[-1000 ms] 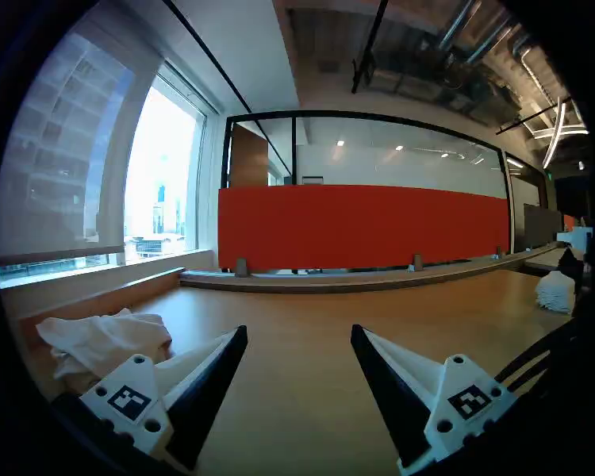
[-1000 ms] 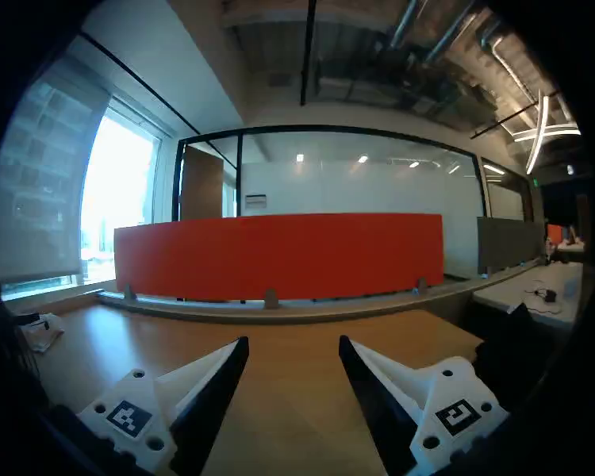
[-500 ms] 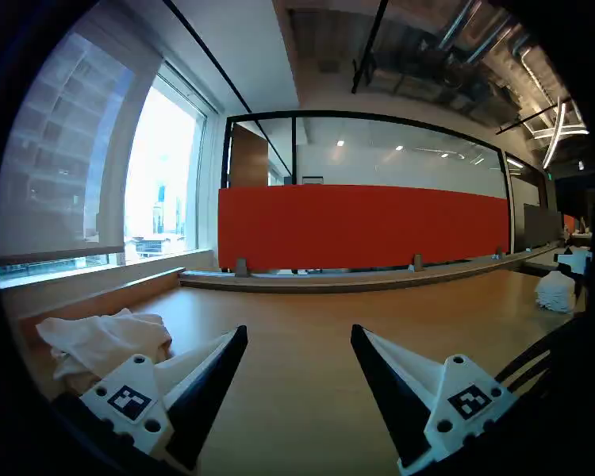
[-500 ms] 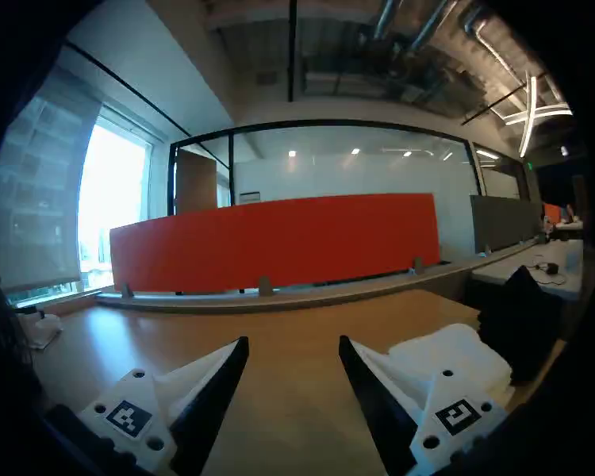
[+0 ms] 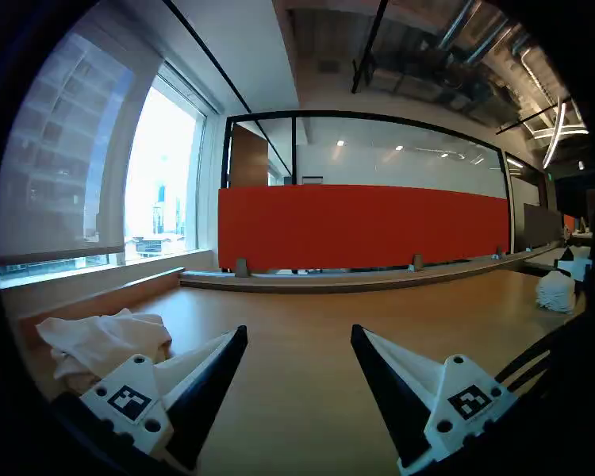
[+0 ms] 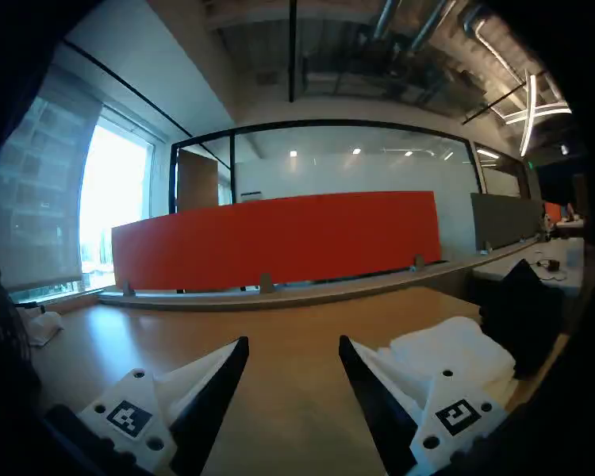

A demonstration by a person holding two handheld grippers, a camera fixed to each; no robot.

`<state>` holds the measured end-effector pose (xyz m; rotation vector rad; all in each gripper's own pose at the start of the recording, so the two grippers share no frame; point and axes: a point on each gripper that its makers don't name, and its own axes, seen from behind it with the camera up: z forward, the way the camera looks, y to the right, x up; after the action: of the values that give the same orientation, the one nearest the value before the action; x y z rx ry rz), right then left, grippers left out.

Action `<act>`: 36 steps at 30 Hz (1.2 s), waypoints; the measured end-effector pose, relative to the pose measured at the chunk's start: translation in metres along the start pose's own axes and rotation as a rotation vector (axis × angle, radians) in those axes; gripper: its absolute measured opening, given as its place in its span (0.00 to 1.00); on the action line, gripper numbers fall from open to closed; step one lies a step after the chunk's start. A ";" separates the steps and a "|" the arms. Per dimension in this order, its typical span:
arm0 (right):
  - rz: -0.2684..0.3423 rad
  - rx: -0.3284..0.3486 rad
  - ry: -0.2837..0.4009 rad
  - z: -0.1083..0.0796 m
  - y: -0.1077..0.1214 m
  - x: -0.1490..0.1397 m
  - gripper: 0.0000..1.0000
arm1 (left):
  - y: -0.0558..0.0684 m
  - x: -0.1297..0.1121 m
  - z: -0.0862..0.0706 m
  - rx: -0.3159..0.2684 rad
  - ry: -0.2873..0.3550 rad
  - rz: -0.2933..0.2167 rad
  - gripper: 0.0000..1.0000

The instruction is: Fold towel

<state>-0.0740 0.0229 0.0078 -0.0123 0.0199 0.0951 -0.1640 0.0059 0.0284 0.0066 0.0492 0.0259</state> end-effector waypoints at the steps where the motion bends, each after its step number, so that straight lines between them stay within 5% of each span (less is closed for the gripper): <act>1: -0.003 -0.001 0.000 0.000 0.000 0.000 0.88 | 0.000 0.000 0.000 0.000 0.000 0.000 0.97; 36: -0.090 0.016 -0.004 -0.004 -0.018 -0.007 0.88 | 0.000 0.000 0.000 0.000 0.000 0.000 0.97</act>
<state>-0.0797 0.0046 0.0042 0.0026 0.0156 0.0049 -0.1640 0.0061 0.0283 0.0066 0.0495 0.0254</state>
